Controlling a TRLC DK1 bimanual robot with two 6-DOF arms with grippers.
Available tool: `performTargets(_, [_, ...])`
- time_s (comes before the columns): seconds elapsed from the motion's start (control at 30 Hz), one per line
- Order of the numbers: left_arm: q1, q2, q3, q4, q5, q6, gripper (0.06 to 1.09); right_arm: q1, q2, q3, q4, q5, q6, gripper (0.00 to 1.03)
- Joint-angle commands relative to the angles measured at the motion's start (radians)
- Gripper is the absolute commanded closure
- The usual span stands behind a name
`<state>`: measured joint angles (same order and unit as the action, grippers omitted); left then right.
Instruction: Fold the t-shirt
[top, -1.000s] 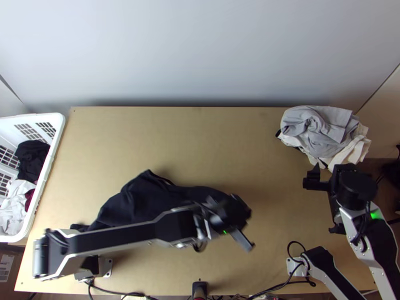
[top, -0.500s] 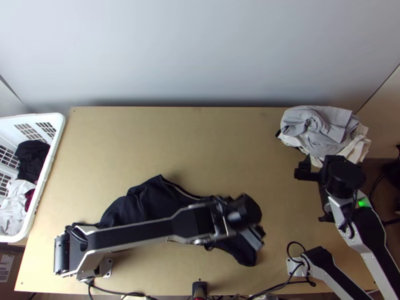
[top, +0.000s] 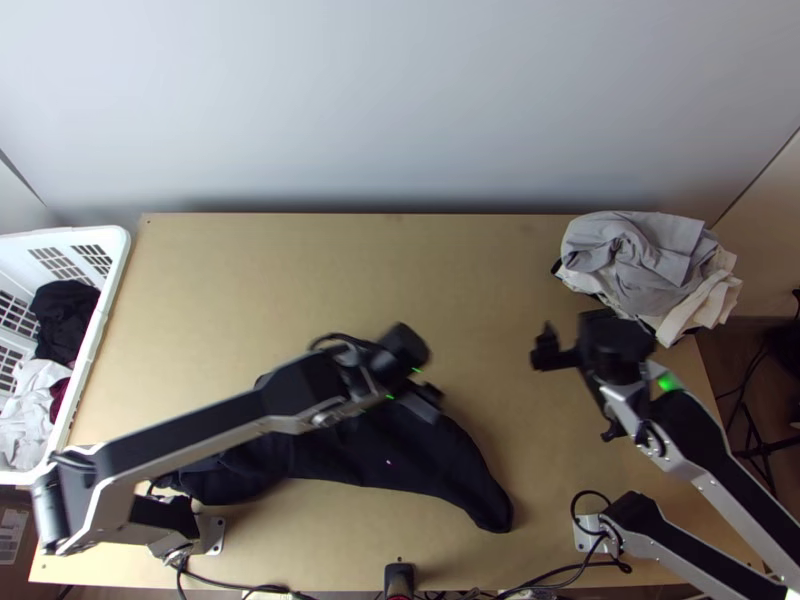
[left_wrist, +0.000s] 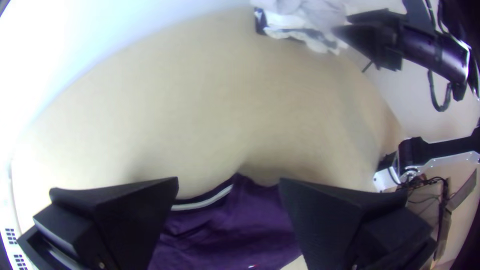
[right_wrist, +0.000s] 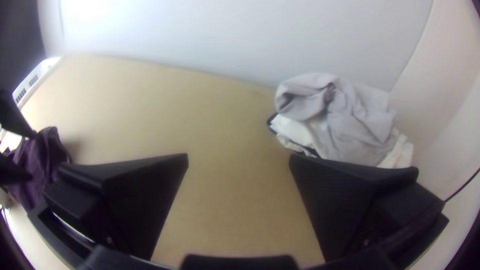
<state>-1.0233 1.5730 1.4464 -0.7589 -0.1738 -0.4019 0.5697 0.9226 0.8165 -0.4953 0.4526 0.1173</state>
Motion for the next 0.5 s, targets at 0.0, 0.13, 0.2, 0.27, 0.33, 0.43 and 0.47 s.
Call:
performTargets(0.0, [0.198, -0.116, -0.187, -0.034, -0.007, 0.043, 0.11, 0.164, 0.099, 0.010, -0.057, -0.071, 0.028, 0.06])
performTargets(0.13, [0.338, -0.108, -0.248, -0.003, -0.009, 0.078, 0.11, 0.251, 0.171, 0.024, -0.061, -0.077, 0.059, 0.04])
performTargets(0.2, [0.394, -0.093, -0.271, 0.043, -0.009, 0.104, 0.11, 0.269, 0.209, 0.046, -0.057, -0.078, 0.081, 0.04])
performTargets(0.27, [0.445, -0.065, -0.277, 0.067, -0.009, 0.132, 0.11, 0.289, 0.252, 0.072, -0.057, -0.078, 0.087, 0.04])
performTargets(0.33, [0.491, -0.039, -0.276, 0.076, -0.010, 0.163, 0.11, 0.306, 0.282, 0.085, -0.055, -0.078, 0.088, 0.04])
performTargets(0.43, [0.543, -0.008, -0.276, 0.076, -0.009, 0.204, 0.11, 0.317, 0.308, 0.096, -0.045, -0.078, 0.094, 0.04])
performTargets(0.47, [0.554, -0.002, -0.276, 0.076, -0.009, 0.213, 0.11, 0.317, 0.312, 0.096, -0.037, -0.078, 0.094, 0.04])
